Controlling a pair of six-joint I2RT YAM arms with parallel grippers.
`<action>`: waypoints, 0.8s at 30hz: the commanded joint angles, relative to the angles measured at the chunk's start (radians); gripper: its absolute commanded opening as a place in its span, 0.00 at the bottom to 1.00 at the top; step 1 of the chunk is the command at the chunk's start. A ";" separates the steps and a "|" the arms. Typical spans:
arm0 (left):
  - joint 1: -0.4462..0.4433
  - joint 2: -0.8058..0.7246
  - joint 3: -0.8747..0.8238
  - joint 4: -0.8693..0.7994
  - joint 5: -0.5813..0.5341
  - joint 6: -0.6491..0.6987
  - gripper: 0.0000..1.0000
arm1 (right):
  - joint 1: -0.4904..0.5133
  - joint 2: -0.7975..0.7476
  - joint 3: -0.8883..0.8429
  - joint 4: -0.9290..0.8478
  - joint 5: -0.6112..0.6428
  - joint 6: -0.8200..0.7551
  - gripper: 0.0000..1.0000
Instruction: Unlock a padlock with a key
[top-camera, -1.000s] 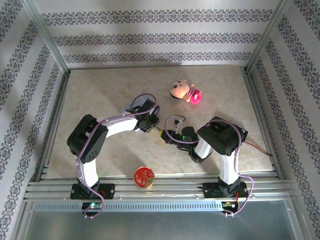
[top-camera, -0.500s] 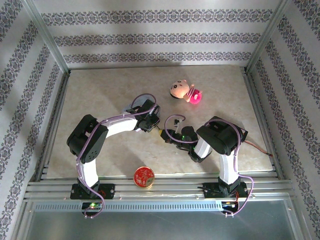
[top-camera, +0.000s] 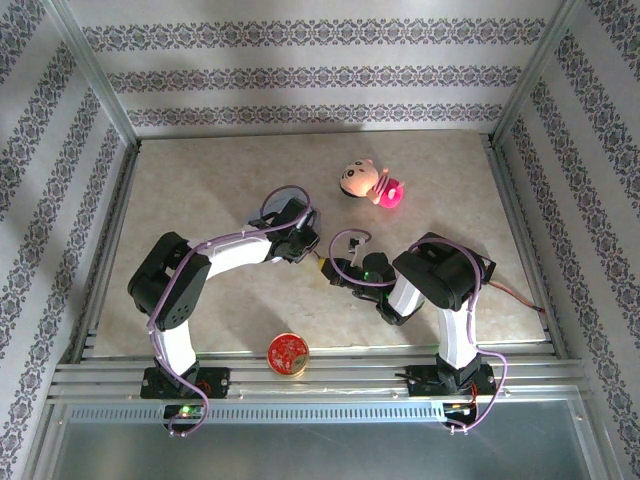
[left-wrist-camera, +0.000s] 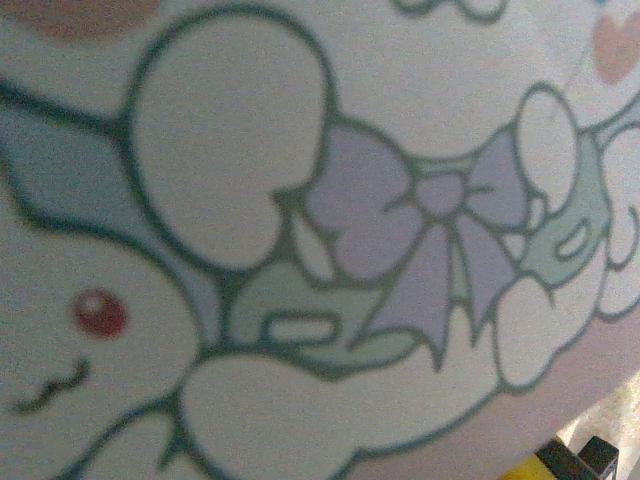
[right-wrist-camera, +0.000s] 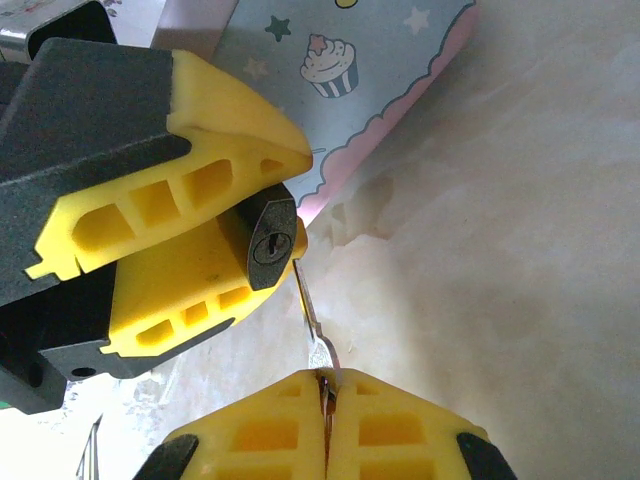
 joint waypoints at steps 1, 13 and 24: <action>0.014 -0.028 -0.008 0.045 -0.001 -0.021 0.13 | 0.013 0.024 0.010 0.004 0.024 0.004 0.00; 0.021 -0.007 -0.006 0.058 0.007 -0.037 0.13 | 0.016 0.029 0.009 0.004 0.031 0.000 0.00; 0.022 0.018 -0.009 0.065 0.031 -0.058 0.13 | 0.017 0.037 0.009 0.004 0.034 -0.002 0.00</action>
